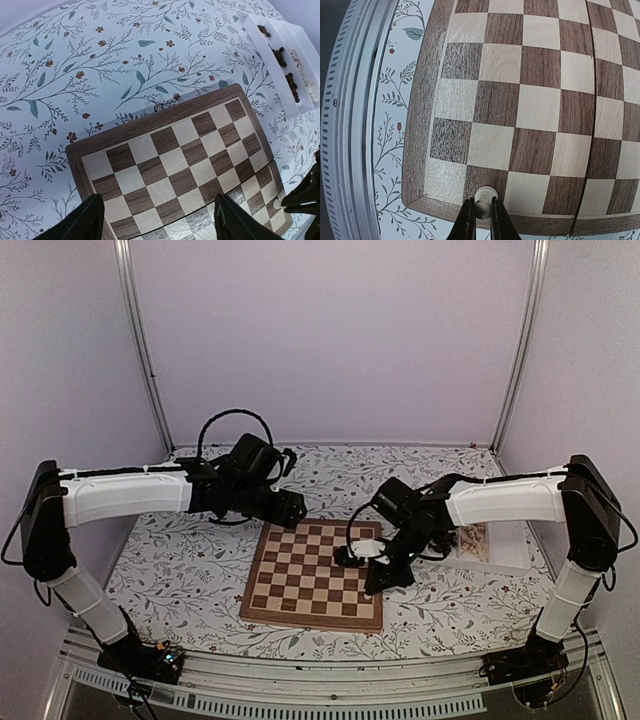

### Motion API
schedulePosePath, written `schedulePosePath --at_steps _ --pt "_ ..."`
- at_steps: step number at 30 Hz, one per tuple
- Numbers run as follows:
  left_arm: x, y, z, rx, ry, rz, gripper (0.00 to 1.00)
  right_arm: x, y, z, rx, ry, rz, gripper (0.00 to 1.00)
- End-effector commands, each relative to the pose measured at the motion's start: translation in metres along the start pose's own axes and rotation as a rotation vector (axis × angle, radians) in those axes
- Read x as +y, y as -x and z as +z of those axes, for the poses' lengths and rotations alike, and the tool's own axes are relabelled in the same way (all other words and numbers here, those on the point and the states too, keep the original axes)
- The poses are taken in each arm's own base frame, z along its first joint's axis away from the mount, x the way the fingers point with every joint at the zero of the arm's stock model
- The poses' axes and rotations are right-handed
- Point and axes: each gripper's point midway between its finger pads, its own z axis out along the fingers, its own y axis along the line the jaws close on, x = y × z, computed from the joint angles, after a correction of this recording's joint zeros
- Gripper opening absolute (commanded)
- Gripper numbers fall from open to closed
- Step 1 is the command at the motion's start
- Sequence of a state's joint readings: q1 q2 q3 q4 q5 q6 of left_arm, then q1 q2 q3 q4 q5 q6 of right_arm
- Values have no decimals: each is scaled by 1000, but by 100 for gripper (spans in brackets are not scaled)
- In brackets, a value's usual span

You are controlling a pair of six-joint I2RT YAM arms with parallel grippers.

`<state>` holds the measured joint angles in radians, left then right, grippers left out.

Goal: Set up the chess pieces on the board
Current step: Place the chess piece on the chessboard.

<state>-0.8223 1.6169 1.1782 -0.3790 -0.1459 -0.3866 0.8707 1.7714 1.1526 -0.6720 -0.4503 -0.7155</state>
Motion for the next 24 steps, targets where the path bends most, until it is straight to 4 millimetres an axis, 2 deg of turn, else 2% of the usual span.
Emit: schedulePosePath --at_steps 1,6,12,15,19,22,24 --pt "4 2 -6 -15 8 -2 77 -3 2 9 11 -11 -4 7" --pt "4 2 -6 -12 6 -2 77 -3 1 13 24 -7 -6 15" --pt "4 2 -6 -14 7 -1 77 0 11 3 -5 -6 -18 35" --pt "2 2 -3 -10 1 3 78 -1 25 -16 -43 -26 -26 43" --pt "-2 5 0 -16 -13 10 78 -14 44 -66 -145 -46 9 45" --pt "-9 9 0 -33 -50 10 78 -40 38 -107 -213 -102 81 45" --pt "-17 12 0 -47 -83 15 78 -63 23 -136 -252 -168 146 45"
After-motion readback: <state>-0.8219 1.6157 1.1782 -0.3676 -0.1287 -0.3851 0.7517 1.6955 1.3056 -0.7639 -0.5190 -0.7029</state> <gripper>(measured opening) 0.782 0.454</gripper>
